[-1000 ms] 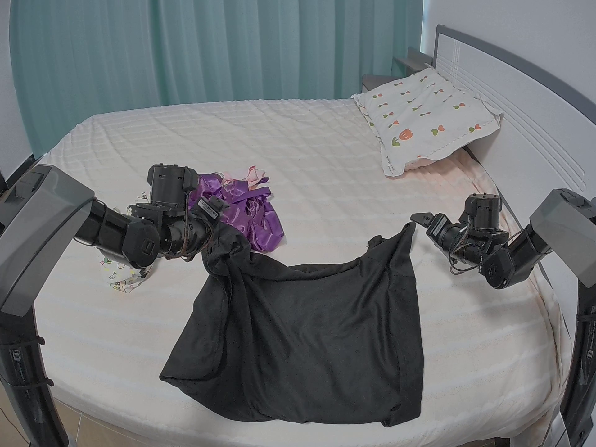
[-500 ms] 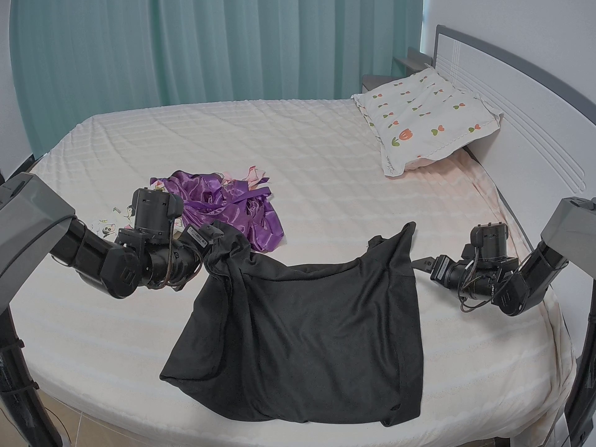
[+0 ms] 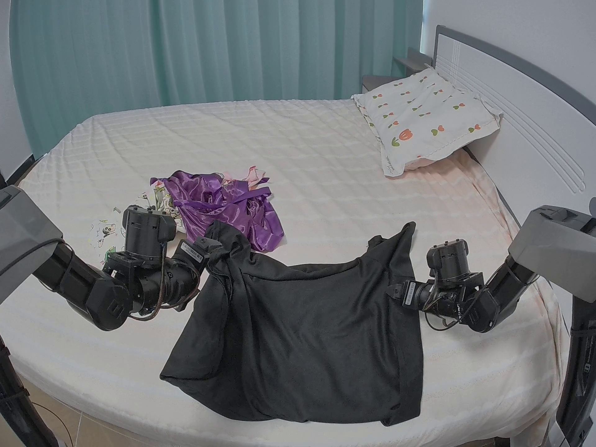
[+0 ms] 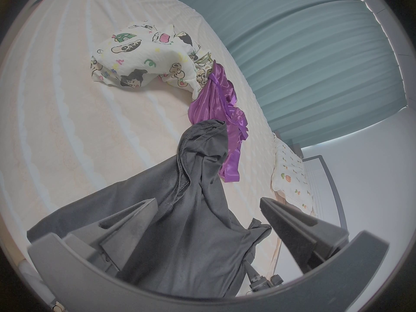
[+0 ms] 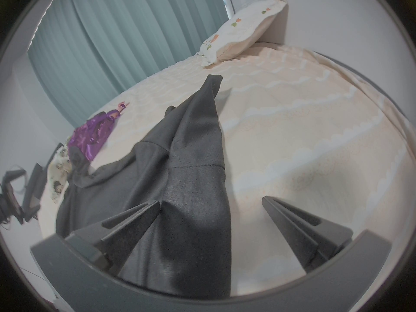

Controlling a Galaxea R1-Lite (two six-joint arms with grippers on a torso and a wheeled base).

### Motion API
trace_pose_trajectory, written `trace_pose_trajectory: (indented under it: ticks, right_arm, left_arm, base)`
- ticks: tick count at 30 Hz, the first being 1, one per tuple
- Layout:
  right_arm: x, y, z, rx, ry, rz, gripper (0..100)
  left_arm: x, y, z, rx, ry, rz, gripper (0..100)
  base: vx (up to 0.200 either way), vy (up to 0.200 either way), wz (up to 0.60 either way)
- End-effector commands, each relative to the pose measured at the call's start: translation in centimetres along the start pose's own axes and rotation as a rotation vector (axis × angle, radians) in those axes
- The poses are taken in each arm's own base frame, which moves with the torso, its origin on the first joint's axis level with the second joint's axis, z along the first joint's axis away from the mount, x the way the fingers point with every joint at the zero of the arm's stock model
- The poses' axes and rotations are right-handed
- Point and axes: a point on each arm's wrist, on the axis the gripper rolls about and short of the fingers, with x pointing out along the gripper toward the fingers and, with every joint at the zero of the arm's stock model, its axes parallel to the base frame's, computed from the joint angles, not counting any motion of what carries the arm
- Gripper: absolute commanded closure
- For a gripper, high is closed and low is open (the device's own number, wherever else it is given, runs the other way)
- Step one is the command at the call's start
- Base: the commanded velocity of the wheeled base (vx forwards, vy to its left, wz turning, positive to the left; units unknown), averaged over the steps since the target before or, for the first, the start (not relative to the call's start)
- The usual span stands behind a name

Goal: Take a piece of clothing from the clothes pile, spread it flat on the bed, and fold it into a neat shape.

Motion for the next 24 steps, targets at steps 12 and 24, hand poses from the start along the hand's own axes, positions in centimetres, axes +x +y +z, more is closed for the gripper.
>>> trace_pose_trajectory:
  ticks: [12, 24]
  right_arm:
    - [1.6, -3.4, 2.2, 0.021, -0.077, -0.136, 0]
    - [1.7, -8.6, 6.3, 0.130, -0.181, -0.214, 0]
  left_arm:
    - [-0.4, 0.4, -0.2, -0.006, -0.007, -0.023, 0]
    - [-0.4, 0.6, -0.2, -0.008, -0.008, -0.019, 0]
  base:
    - [0.000, 0.000, 0.00]
    - [0.000, 0.000, 0.00]
